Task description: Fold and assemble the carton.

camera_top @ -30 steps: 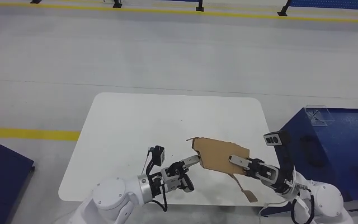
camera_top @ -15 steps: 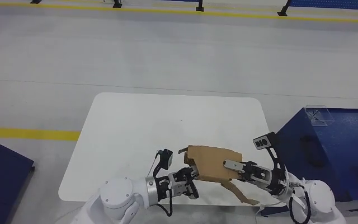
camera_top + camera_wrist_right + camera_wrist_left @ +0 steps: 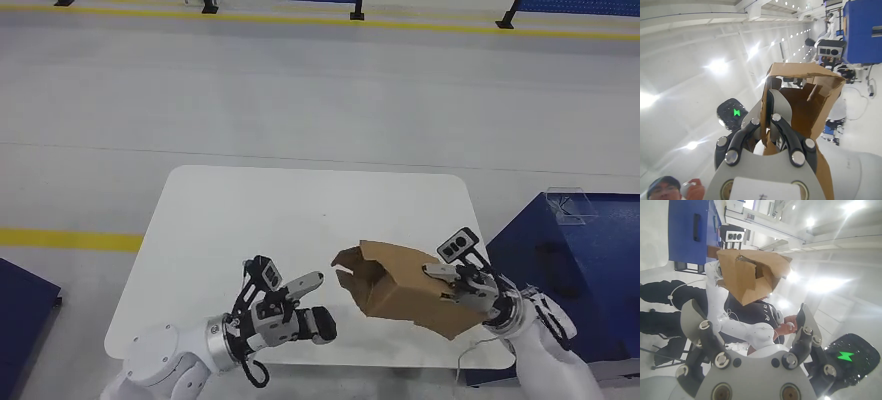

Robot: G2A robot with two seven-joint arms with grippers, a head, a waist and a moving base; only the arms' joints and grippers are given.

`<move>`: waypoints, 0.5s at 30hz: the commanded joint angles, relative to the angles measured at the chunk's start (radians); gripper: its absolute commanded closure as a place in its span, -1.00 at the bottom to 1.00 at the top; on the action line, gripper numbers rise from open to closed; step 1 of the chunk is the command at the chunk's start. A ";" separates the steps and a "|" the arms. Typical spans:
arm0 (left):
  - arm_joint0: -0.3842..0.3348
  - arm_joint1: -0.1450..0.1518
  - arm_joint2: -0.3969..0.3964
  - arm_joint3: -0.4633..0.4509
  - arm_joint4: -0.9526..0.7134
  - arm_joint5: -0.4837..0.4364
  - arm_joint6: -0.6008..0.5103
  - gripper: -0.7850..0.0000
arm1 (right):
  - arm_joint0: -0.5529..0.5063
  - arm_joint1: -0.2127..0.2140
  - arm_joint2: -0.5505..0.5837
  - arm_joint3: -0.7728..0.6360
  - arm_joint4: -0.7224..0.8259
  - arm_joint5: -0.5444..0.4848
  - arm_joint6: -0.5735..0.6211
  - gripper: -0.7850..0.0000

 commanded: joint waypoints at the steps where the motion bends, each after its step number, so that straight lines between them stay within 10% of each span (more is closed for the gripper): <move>1: 0.007 0.006 -0.014 0.000 0.030 0.037 -0.015 -1.00 | 0.015 0.000 -0.002 0.015 0.045 0.041 0.011 1.00; 15: -0.083 0.001 0.136 0.025 0.166 0.134 0.021 -1.00 | 0.029 0.002 -0.032 -0.007 -0.027 0.038 0.035 1.00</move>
